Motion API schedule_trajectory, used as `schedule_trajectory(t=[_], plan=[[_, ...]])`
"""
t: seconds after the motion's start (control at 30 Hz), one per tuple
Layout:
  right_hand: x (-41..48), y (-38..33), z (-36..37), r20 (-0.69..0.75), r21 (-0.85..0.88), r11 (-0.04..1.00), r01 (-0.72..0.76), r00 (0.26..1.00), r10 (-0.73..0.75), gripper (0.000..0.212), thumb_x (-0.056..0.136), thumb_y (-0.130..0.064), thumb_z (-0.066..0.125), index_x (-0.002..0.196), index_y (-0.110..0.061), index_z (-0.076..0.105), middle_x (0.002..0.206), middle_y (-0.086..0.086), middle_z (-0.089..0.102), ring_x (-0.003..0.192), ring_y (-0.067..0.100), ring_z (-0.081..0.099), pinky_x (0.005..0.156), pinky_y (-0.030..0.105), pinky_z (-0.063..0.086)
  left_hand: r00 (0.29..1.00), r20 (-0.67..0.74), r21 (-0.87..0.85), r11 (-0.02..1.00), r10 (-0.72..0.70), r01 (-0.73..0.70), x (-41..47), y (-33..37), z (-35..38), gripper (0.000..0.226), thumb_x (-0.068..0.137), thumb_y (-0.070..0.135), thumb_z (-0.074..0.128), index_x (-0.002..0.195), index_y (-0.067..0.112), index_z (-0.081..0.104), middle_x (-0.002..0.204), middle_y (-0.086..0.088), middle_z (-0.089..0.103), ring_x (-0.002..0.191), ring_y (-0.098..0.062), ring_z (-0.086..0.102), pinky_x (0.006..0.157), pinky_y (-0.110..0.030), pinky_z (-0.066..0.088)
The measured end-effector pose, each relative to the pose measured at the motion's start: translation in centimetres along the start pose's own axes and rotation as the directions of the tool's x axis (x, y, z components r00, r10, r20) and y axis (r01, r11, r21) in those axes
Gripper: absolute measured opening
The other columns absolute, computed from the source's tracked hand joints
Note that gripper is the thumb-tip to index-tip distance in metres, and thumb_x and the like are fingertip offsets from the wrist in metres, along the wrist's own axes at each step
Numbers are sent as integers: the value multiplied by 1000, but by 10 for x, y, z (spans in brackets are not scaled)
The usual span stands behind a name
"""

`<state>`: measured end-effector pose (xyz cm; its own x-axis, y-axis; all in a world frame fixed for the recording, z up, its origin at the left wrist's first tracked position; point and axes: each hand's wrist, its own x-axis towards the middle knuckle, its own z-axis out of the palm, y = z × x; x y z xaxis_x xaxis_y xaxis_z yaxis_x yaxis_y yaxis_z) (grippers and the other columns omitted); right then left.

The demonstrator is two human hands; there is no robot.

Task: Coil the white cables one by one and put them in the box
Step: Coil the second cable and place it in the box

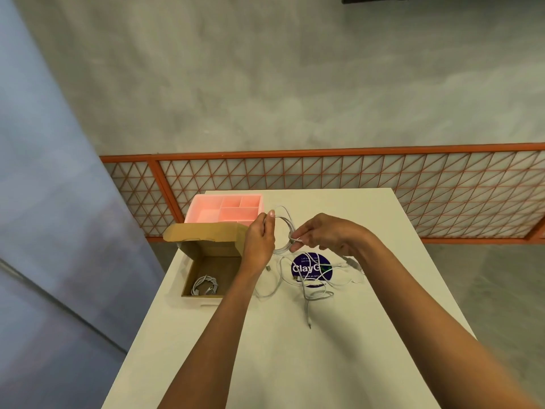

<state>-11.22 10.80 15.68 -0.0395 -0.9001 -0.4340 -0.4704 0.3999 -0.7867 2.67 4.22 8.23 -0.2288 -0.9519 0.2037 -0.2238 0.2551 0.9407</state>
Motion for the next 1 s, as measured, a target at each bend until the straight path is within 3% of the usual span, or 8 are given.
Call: schedule_trajectory(t=[0.1,0.17,0.3,0.5,0.67,0.8,0.93,1.0], plan=[[4,-2,5,-35,-83,996,-6,999,3,26,92,-7,52,113,1,66,113,4,69,90,8,49,77,17,40,1000,-17,-13,1000,-14,14,-4,2,4,37,102,32,36,95,3,57,89,-25,63,87,-38,61,76,-50,51],[8,0,11,-116,-59,998,15,993,-22,25,93,-13,53,107,2,69,100,7,72,92,10,55,87,22,41,1000,-16,-24,999,-23,22,-6,3,5,38,102,32,36,95,1,57,82,-23,60,77,-33,58,74,-47,51],[13,5,19,-276,-63,997,45,959,-61,21,88,-14,61,98,0,72,61,3,59,56,8,48,58,21,37,998,12,-88,994,-57,58,-7,5,3,40,102,29,37,91,-5,54,70,-14,45,62,-18,44,59,-35,41],[8,-5,23,-91,-189,980,-57,995,40,30,92,-14,46,97,5,69,56,-5,64,56,8,45,56,23,36,996,54,-147,986,-73,80,-12,-4,1,41,102,31,36,97,-5,55,70,-12,44,66,-21,40,62,-34,37],[3,-7,18,62,-100,995,-17,998,24,31,100,-15,41,113,2,63,76,-2,70,64,5,57,62,22,39,999,20,-140,989,-38,40,-8,-9,0,35,102,30,36,88,4,55,64,-13,43,59,-20,40,55,-32,35],[1,-5,9,139,49,999,25,990,-31,30,102,-11,36,115,1,61,107,15,69,73,8,62,65,21,43,999,23,-143,989,-29,32,-5,-11,-5,32,102,30,36,77,20,52,62,-7,40,56,-15,37,54,-28,33],[3,-7,3,120,159,987,24,992,-44,33,102,-5,31,116,7,59,101,17,67,70,9,63,62,18,45,999,36,-140,990,-28,33,-6,-13,-5,33,102,31,37,83,10,53,66,-12,42,59,-18,38,54,-30,33],[3,-9,3,79,82,997,12,997,-19,31,101,-7,37,113,8,61,93,12,68,64,6,55,56,18,37,999,32,-149,988,-39,43,-5,-15,-5,34,102,32,37,84,8,53,68,-13,44,59,-20,39,53,-29,33]])
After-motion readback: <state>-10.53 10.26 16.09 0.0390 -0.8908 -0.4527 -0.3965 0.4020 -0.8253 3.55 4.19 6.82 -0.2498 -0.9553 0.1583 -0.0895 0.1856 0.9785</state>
